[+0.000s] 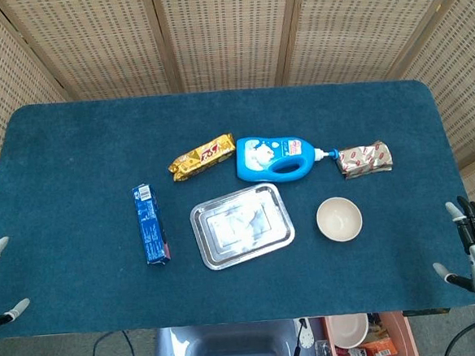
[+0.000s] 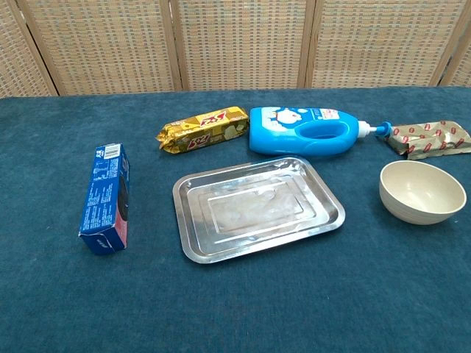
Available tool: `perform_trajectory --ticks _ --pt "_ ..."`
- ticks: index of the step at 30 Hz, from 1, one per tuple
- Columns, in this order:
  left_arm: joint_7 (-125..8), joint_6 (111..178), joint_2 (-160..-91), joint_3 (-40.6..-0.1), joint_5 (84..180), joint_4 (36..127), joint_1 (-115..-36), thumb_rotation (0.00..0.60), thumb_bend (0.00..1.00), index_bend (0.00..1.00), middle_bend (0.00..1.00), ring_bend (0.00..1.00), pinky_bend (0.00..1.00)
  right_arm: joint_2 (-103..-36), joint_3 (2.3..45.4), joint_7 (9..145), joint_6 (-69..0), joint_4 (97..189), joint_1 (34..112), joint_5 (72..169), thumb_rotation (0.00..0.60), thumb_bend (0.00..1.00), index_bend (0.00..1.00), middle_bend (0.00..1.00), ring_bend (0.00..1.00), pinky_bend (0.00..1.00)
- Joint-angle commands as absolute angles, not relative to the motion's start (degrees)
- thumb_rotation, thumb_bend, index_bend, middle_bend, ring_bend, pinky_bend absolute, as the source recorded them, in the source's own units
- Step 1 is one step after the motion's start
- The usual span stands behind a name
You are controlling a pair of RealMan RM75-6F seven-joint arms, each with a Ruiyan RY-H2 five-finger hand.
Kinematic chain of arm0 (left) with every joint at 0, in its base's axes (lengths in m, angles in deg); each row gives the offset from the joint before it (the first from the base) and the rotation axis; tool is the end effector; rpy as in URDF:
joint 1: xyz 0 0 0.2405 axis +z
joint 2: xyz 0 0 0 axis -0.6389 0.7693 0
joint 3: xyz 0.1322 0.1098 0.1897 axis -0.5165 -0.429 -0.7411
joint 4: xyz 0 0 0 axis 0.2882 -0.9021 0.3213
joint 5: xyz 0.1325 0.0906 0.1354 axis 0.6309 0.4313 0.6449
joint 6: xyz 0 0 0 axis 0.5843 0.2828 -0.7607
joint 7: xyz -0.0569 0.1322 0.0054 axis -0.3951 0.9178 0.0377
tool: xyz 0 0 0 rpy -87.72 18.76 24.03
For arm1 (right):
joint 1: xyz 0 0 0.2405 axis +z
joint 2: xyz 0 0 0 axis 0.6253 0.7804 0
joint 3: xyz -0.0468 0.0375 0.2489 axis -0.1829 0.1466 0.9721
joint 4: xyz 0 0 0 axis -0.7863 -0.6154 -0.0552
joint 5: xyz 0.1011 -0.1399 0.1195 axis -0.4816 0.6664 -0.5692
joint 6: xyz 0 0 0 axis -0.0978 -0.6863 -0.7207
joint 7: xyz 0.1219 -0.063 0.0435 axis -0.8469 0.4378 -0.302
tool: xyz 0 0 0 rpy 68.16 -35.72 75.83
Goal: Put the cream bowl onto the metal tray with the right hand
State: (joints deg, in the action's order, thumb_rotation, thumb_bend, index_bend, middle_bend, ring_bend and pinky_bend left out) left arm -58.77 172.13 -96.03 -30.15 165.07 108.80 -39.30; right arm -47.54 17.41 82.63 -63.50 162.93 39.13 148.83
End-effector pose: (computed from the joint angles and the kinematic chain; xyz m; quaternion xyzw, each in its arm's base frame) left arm -0.2896 0.1360 0.1991 -0.6188 -0.3596 -0.3871 0.5812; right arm -0.2986 -0.1590 0.1869 0.5929 -0.3194 0.4036 0.6194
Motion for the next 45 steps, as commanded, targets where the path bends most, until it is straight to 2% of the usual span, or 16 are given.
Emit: perform_trajectory --ticks 1,4,11,16,18,22,32,39,45 --pt "-58.7 172.3 -96.2 -30.1 165.1 108.7 -39.2 0.6 0.0 0.0 0.0 0.0 0.0 -47.7 17.2 82.8 -63.4 162.9 39.1 149.0 0.6 0.0 0.0 0.0 0.0 0.0" --pt "-58.3 171.9 -96.5 -30.1 165.0 108.6 -39.4 0.6 0.0 0.0 0.0 0.0 0.0 -47.9 17.1 82.5 -61.9 163.5 39.6 148.4 0.6 0.0 0.0 0.0 0.0 0.0" --pt "-56.5 170.6 -98.0 -29.5 164.6 108.2 -40.3 0.6 0.0 0.0 0.0 0.0 0.0 -50.4 14.1 78.1 -49.9 159.4 47.4 154.6 0.6 0.0 0.01 0.0 0.0 0.0" --pt "-54.9 168.9 -98.6 -28.7 162.3 108.5 -41.1 0.6 0.0 0.0 0.0 0.0 0.0 -54.5 14.2 74.4 -43.8 154.1 53.6 157.9 0.6 0.0 0.2 0.0 0.0 0.0" --pt "-53.5 168.0 -99.2 -28.3 161.2 108.4 -41.6 0.6 0.0 0.0 0.0 0.0 0.0 -58.0 15.6 74.6 -41.2 151.5 56.3 157.1 0.6 0.01 0.26 0.0 0.0 0.0" --pt "-52.7 167.0 -99.6 -27.8 160.0 108.5 -42.1 0.6 0.0 0.0 0.0 0.0 0.0 -62.7 16.8 76.4 -39.3 147.4 58.6 155.5 0.6 0.1 0.37 0.0 0.0 0.0" --pt "-52.7 166.0 -99.6 -27.4 158.4 108.6 -42.7 0.6 0.0 0.0 0.0 0.0 0.0 -68.0 17.4 81.7 -33.7 142.7 61.6 150.1 0.6 0.26 0.4 0.0 0.0 0.0" --pt "-52.9 166.4 -99.6 -27.5 158.6 108.6 -42.5 0.6 0.0 0.0 0.0 0.0 0.0 -70.8 17.2 86.7 -34.1 139.5 62.0 148.6 0.6 0.42 0.52 0.0 0.0 0.0" --pt "-52.8 166.0 -99.6 -27.6 158.5 108.7 -42.7 0.6 0.0 0.0 0.0 0.0 0.0 -70.8 17.2 86.5 -35.9 140.2 62.7 149.1 0.6 0.43 0.65 0.0 0.0 0.0"
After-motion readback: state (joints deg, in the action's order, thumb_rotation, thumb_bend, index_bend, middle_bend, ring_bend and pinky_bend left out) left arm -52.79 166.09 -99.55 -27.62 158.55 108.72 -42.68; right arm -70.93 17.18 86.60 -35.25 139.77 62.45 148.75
